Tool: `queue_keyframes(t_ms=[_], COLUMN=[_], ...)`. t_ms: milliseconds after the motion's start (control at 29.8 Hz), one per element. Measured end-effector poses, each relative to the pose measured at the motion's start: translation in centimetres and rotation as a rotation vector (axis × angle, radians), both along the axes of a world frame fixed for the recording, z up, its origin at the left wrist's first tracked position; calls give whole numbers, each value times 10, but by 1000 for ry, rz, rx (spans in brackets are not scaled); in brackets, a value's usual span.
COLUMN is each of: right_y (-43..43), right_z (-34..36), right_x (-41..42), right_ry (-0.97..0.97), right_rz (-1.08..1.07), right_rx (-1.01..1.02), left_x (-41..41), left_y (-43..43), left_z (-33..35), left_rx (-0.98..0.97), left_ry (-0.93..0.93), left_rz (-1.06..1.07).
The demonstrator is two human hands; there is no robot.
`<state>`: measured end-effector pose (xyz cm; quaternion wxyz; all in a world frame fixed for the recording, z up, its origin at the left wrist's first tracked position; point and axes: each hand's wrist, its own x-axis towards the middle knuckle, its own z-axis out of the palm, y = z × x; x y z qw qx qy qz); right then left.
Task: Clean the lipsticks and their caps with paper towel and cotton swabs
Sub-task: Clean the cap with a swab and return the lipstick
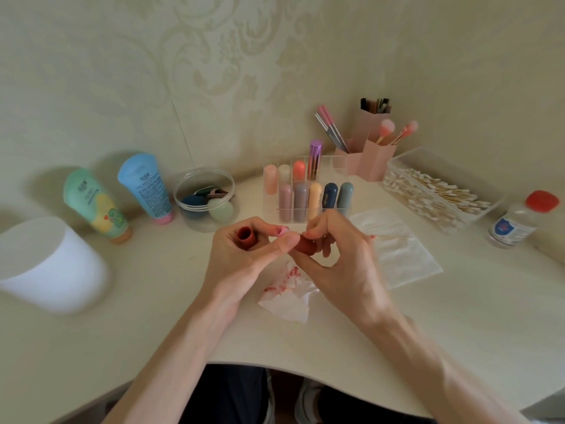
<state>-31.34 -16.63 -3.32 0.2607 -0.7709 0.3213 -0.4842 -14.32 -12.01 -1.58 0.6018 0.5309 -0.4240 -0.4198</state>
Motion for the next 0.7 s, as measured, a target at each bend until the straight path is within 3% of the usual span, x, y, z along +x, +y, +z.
queue_keyframes(t_ms=[168, 302, 436, 704], right_y=[-3, -8, -7, -7], right_z=[4, 7, 7, 7], right_x=[-3, -10, -10, -11], right_ry=[-29, -1, 49, 54], right_rz=[-109, -148, -149, -158], right_rx=[26, -40, -86, -99], left_x=[3, -2, 0, 2], left_y=[-2, -1, -3, -6], left_z=[-5, -9, -9, -9], left_rx=[-48, -73, -158, -145], left_ry=[-100, -40, -111, 22], left_rz=[-121, -205, -140, -16])
